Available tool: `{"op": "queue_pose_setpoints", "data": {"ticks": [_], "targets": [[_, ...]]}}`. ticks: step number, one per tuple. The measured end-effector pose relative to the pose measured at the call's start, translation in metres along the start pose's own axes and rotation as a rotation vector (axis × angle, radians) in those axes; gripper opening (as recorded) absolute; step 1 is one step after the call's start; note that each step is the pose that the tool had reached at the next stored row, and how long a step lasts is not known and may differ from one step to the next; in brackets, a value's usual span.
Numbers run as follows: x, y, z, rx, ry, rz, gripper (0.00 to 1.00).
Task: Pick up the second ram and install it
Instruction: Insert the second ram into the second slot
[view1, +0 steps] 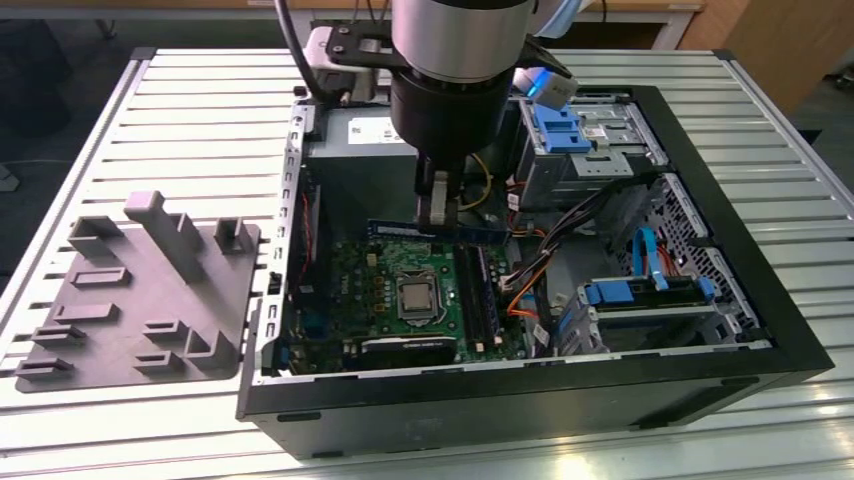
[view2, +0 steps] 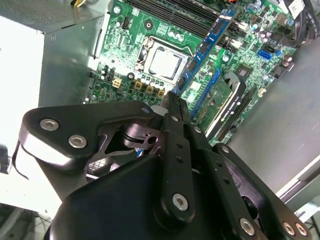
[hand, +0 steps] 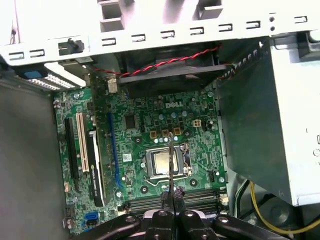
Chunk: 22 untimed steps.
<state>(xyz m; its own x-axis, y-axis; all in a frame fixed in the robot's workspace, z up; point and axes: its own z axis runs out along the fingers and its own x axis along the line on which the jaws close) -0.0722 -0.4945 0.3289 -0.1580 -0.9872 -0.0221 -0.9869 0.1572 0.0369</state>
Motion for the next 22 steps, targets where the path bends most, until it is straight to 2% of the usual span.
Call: {"op": "queue_pose_setpoints", "data": {"ticks": [9, 22], "targets": [[0.0000, 0.0000, 0.0000, 0.0024, -0.0040, 0.108, 0.12], [0.0000, 0.0000, 0.0001, 0.0067, -0.0112, 0.301, 0.12]]}}
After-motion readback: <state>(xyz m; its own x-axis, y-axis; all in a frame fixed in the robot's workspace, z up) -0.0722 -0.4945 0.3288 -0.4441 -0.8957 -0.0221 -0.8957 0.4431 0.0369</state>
